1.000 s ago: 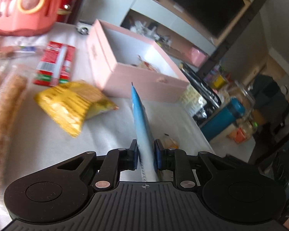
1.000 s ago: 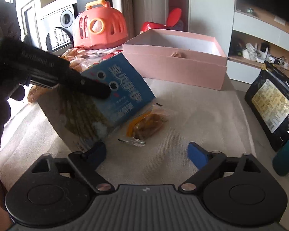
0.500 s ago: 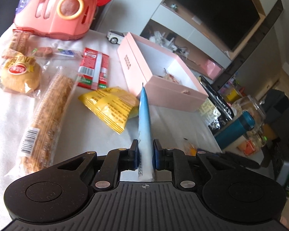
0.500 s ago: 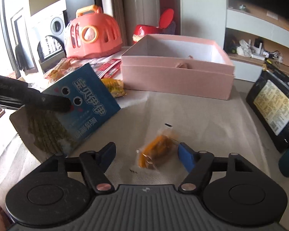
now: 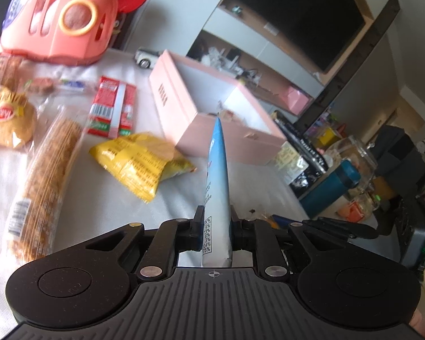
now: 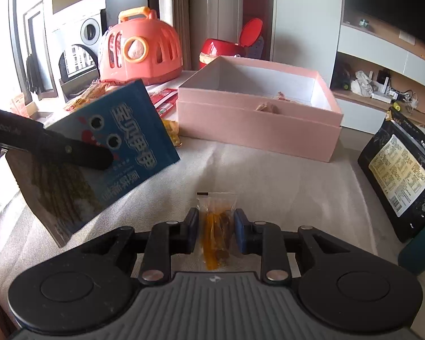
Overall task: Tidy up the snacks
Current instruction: 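Carry both snacks over the pink box and open both tools, then move both open tools back toward the remaining snacks on the table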
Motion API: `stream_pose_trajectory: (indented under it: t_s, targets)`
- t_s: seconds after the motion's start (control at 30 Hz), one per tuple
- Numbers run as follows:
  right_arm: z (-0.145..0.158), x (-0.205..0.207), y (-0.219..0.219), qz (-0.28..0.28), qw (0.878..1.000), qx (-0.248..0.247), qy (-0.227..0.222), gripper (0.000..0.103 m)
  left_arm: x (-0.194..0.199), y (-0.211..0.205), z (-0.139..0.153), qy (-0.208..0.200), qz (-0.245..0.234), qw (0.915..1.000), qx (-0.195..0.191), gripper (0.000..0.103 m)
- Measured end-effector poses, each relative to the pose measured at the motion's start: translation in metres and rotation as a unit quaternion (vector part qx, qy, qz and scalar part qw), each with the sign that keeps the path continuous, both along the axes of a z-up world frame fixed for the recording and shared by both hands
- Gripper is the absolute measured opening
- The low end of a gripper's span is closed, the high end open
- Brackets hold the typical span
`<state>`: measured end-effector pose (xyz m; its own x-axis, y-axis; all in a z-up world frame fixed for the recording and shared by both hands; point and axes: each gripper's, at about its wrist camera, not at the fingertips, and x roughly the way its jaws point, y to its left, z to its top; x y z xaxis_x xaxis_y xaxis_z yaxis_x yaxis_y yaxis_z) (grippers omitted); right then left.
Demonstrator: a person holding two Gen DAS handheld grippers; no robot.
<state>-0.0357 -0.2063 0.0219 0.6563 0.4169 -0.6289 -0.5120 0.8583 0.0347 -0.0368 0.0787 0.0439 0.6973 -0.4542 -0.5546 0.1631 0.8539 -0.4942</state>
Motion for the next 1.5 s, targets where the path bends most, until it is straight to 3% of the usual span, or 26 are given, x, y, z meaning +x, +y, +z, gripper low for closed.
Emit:
stream_pose_trajectory:
  t_s: [0.13, 0.23, 0.33, 0.43, 0.6, 0.7, 0.8, 0.9, 0.97, 1.07, 1.23, 1.3, 1.5]
  targets:
    - [0.012, 0.002, -0.01, -0.006, 1.0, 0.02, -0.006, 0.026, 0.0, 0.0, 0.016, -0.015, -0.007, 0.9997, -0.015, 0.018]
    - [0.038, 0.009, -0.019, 0.003, 0.999, 0.048, -0.019, 0.026, 0.015, 0.003, 0.051, -0.05, -0.016, 0.9984, -0.023, 0.018]
    - [0.083, 0.029, -0.024, 0.006, 0.996, 0.062, -0.067, 0.026, 0.051, 0.002, 0.094, -0.094, -0.023, 0.9949, -0.028, 0.018]
    - [0.119, 0.067, -0.019, 0.001, 0.992, 0.07, -0.103, 0.026, 0.106, -0.003, 0.115, -0.109, -0.018, 0.9933, -0.036, 0.018]
    - [0.128, 0.152, 0.0, -0.035, 0.994, 0.079, -0.063, 0.026, 0.187, -0.007, 0.084, -0.061, -0.001, 0.9951, -0.078, 0.018]
    - [0.113, 0.197, 0.011, -0.057, 0.995, 0.071, -0.044, 0.027, 0.23, -0.004, 0.039, 0.011, 0.005, 0.9935, -0.113, 0.021]
    - [0.098, 0.23, 0.014, -0.085, 0.994, 0.065, -0.022, 0.029, 0.255, -0.002, 0.011, 0.048, 0.018, 0.9954, -0.081, 0.022]
    - [0.094, 0.229, 0.016, -0.093, 0.994, 0.058, -0.024, 0.033, 0.245, 0.01, 0.013, 0.021, 0.026, 0.9957, -0.087, 0.023]
    - [0.091, 0.215, 0.015, -0.089, 0.994, 0.052, -0.038, 0.046, 0.226, 0.022, 0.025, -0.006, 0.035, 0.9954, -0.089, 0.023]
    - [0.082, 0.19, 0.015, -0.082, 0.994, 0.03, -0.063, 0.049, 0.192, 0.036, 0.042, -0.04, 0.051, 0.9968, -0.047, 0.023]
    - [0.065, 0.151, 0.026, -0.054, 0.997, 0.017, -0.048, 0.05, 0.119, 0.06, 0.049, -0.04, 0.088, 0.9952, 0.016, 0.023]
    - [0.059, 0.136, 0.032, -0.045, 0.998, 0.015, -0.039, 0.051, 0.086, 0.072, 0.045, -0.046, 0.109, 0.9926, 0.026, 0.023]
    - [0.041, 0.093, 0.063, 0.008, 1.0, 0.01, -0.022, 0.067, 0.009, 0.12, 0.031, -0.028, 0.2, 0.9787, 0.037, 0.023]
